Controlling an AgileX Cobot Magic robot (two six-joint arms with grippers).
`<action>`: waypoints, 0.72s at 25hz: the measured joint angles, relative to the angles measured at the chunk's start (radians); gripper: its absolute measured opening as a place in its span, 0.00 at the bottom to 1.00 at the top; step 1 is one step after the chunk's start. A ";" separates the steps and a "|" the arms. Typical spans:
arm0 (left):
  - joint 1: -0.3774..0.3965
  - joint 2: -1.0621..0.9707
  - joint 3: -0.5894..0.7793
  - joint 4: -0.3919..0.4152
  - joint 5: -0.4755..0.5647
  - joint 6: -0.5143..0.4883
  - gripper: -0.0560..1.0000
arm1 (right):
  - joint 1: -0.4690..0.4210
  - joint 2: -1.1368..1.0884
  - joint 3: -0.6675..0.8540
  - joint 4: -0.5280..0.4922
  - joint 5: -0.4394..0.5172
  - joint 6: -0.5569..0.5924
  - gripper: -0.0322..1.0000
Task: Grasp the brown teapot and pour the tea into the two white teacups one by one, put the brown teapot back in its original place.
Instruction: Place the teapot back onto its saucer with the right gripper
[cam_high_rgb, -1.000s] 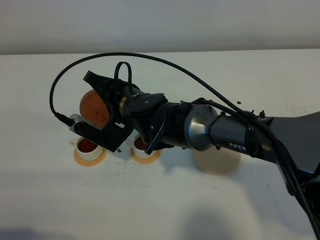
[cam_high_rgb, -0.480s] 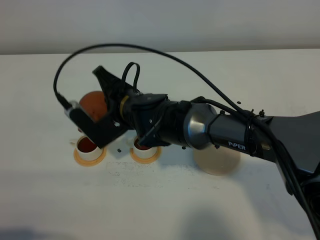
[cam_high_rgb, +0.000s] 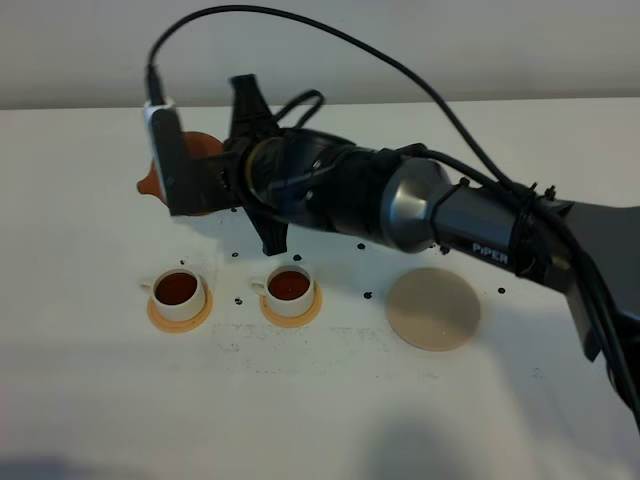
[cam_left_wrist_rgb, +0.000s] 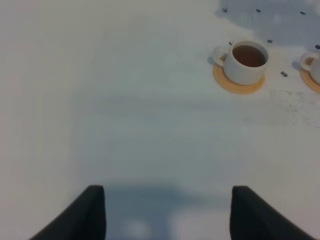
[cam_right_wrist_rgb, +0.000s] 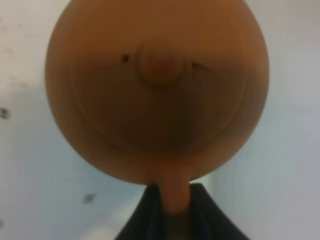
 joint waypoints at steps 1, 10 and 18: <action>0.000 0.000 0.000 0.000 0.000 0.000 0.56 | -0.010 0.000 0.000 0.063 0.006 -0.006 0.15; 0.000 0.000 0.000 0.000 0.000 0.001 0.56 | -0.098 0.000 -0.011 0.471 0.039 -0.029 0.15; 0.000 0.000 0.000 0.000 0.000 0.001 0.56 | -0.121 0.039 -0.060 0.702 0.103 -0.068 0.15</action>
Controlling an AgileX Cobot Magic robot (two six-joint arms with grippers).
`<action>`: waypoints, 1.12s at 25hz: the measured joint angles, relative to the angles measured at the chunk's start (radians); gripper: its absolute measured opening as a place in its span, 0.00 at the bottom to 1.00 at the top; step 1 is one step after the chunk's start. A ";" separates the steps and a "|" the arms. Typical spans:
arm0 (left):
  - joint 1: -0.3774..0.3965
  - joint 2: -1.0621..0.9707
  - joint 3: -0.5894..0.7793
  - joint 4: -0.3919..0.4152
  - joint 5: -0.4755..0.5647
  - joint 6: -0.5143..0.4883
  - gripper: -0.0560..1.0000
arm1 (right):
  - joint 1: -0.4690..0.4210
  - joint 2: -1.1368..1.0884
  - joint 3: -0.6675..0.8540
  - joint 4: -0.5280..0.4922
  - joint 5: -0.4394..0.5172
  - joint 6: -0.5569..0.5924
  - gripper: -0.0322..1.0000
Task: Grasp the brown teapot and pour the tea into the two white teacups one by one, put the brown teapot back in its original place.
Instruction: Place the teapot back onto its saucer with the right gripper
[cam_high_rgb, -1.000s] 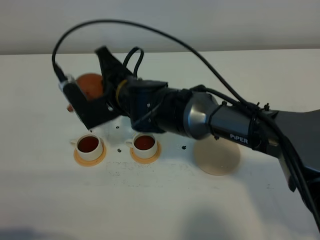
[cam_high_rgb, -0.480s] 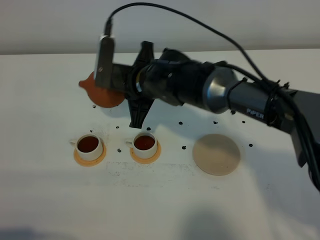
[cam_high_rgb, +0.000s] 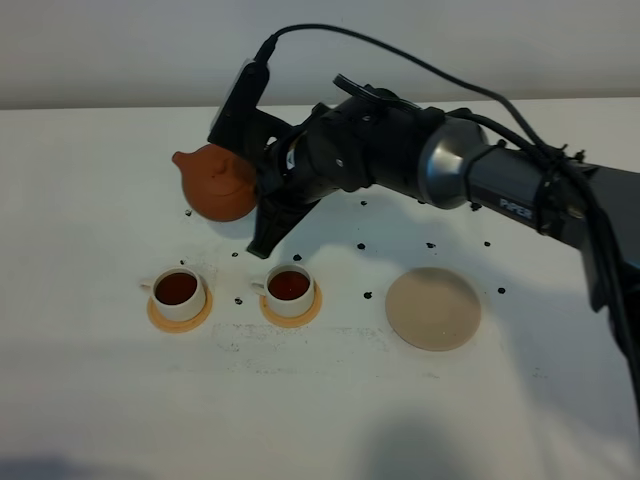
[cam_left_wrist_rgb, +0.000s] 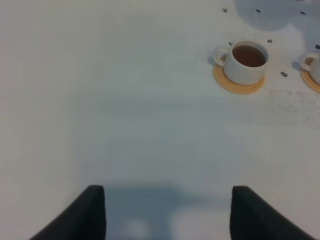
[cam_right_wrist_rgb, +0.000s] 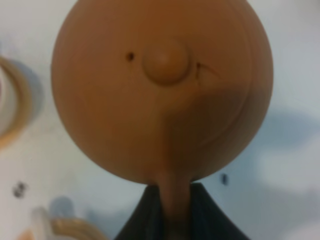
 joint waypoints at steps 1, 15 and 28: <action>0.000 0.000 0.000 0.000 0.000 0.000 0.56 | 0.000 0.012 -0.015 0.016 0.011 -0.005 0.15; 0.000 0.000 0.000 0.000 0.000 0.000 0.56 | 0.000 0.162 -0.125 0.026 0.092 -0.010 0.15; 0.000 0.000 0.000 0.000 0.000 0.000 0.56 | 0.000 0.175 -0.182 0.009 0.163 -0.010 0.15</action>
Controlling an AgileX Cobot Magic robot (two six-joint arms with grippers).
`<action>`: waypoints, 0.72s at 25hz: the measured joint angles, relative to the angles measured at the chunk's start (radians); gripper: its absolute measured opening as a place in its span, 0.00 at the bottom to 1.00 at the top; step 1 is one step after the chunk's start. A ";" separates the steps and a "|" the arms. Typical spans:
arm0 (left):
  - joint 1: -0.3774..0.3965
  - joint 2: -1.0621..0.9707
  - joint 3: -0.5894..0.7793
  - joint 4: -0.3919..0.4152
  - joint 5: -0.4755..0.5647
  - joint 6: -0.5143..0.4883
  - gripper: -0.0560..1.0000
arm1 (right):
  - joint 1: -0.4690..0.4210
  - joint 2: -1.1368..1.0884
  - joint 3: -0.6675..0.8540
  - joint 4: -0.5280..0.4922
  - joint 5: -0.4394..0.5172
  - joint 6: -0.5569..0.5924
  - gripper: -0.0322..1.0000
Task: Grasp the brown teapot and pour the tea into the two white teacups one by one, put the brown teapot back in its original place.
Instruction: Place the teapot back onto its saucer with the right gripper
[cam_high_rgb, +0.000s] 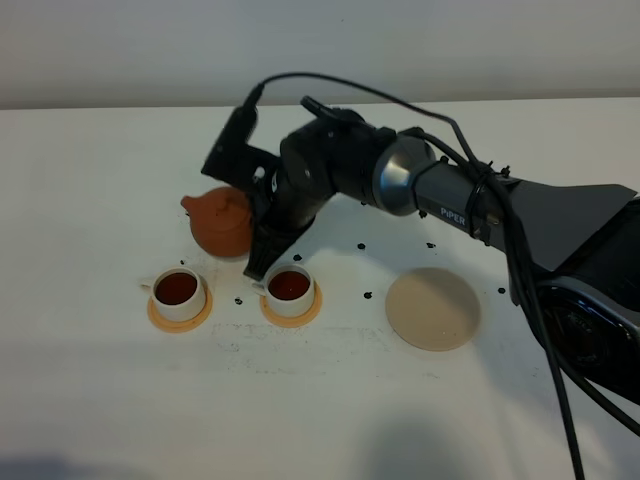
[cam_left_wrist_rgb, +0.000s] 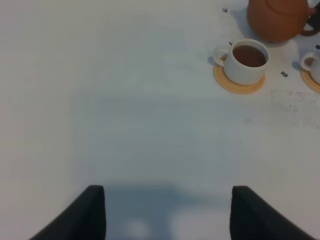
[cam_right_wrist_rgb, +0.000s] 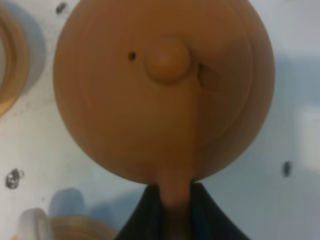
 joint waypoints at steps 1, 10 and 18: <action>0.000 0.000 0.000 0.000 0.000 0.000 0.56 | 0.000 -0.006 -0.009 -0.005 0.011 0.000 0.15; 0.000 0.000 0.000 0.000 0.000 -0.001 0.56 | 0.000 -0.148 -0.019 -0.082 0.145 0.029 0.15; 0.000 0.000 0.000 0.000 0.000 -0.001 0.56 | -0.031 -0.372 0.312 -0.122 0.004 0.163 0.15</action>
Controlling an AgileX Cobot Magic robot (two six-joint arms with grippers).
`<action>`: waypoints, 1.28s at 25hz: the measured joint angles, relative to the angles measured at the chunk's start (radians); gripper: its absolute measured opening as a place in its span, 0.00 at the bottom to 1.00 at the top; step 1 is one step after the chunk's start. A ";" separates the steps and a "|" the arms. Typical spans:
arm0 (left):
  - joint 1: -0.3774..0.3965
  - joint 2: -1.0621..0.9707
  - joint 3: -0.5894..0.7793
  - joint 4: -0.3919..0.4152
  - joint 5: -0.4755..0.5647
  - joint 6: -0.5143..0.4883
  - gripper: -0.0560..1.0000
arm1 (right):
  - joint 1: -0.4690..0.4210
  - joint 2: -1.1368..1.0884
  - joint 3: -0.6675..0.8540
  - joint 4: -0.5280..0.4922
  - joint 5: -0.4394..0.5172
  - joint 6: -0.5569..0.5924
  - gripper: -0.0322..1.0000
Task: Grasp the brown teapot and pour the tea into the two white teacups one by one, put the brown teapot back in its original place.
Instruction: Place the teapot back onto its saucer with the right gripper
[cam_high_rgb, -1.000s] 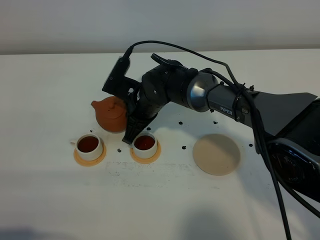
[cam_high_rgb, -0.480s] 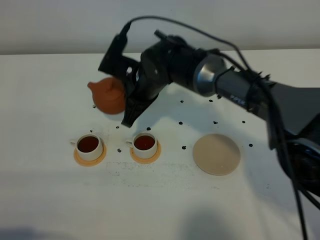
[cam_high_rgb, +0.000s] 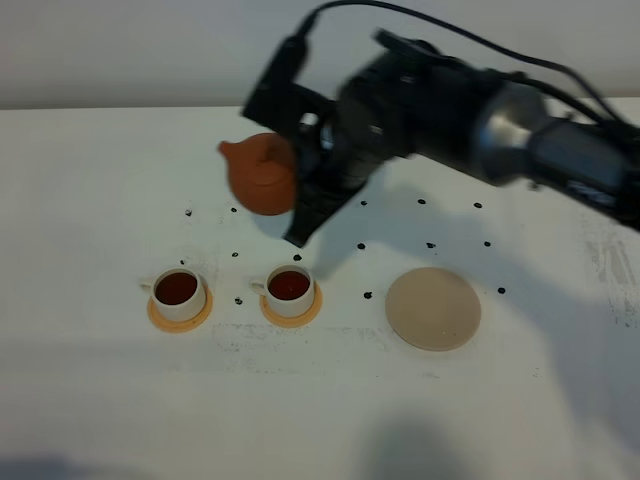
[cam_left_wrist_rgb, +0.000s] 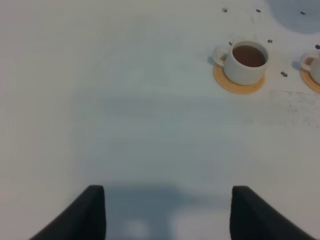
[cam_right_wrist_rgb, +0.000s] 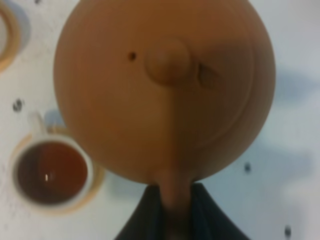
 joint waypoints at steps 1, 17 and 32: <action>0.000 0.000 0.000 0.000 0.000 0.000 0.56 | -0.010 -0.027 0.045 0.000 -0.023 0.025 0.15; 0.000 0.000 0.000 0.000 0.000 0.000 0.56 | -0.117 -0.278 0.632 0.075 -0.209 0.257 0.15; 0.000 0.000 0.000 0.000 0.000 0.001 0.56 | -0.187 -0.283 0.705 0.108 -0.255 0.257 0.15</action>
